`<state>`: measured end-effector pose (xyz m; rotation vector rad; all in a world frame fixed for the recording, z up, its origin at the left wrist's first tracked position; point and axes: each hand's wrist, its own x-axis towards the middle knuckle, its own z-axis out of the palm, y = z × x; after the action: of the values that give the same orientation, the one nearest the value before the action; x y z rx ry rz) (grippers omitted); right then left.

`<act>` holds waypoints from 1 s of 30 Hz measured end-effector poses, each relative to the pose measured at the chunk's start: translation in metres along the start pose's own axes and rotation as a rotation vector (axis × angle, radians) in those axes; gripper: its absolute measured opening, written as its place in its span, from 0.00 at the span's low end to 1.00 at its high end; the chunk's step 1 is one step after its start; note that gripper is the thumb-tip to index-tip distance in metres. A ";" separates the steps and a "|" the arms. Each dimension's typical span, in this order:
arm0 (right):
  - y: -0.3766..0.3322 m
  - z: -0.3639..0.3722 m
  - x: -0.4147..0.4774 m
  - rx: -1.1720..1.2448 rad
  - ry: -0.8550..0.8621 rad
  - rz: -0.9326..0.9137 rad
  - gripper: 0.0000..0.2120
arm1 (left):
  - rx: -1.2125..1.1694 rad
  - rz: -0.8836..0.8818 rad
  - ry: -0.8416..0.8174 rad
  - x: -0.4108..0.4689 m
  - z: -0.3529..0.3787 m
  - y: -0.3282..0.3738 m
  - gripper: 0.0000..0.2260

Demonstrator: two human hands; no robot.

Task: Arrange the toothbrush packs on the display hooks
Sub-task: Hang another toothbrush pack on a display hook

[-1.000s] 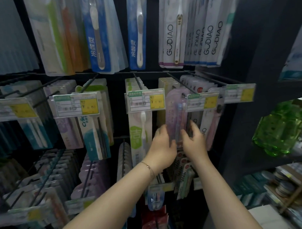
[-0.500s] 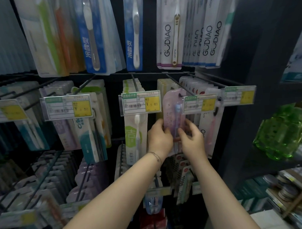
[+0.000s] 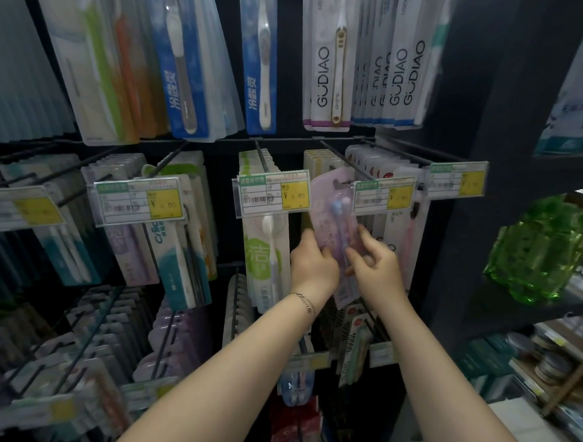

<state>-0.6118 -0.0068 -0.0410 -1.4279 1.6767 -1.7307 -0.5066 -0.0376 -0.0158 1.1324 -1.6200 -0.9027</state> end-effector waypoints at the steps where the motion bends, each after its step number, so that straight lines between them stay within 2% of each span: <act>1: 0.000 -0.001 0.001 -0.046 -0.005 -0.010 0.26 | -0.011 -0.016 0.004 -0.002 0.000 0.000 0.06; 3: -0.001 -0.002 0.002 -0.088 -0.030 -0.010 0.27 | -0.020 -0.032 0.008 -0.005 -0.001 0.000 0.07; 6: -0.001 -0.002 -0.001 -0.026 -0.052 0.035 0.25 | -0.036 -0.044 -0.014 -0.009 -0.001 -0.003 0.05; 14: -0.002 -0.011 -0.020 -0.001 -0.085 0.125 0.11 | -0.014 0.002 -0.112 -0.022 -0.015 -0.014 0.04; 20: -0.001 -0.020 -0.035 -0.065 -0.133 0.135 0.13 | 0.025 0.010 -0.133 -0.032 -0.027 -0.026 0.05; 23: -0.002 -0.021 -0.047 -0.047 -0.158 0.158 0.11 | 0.012 0.015 -0.139 -0.041 -0.033 -0.030 0.01; 30: -0.008 -0.012 -0.086 0.028 -0.131 0.161 0.10 | -0.030 0.003 -0.166 -0.069 -0.056 -0.036 0.02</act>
<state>-0.5810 0.0706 -0.0664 -1.3239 1.6434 -1.5346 -0.4339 0.0141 -0.0517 1.0577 -1.7354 -1.0390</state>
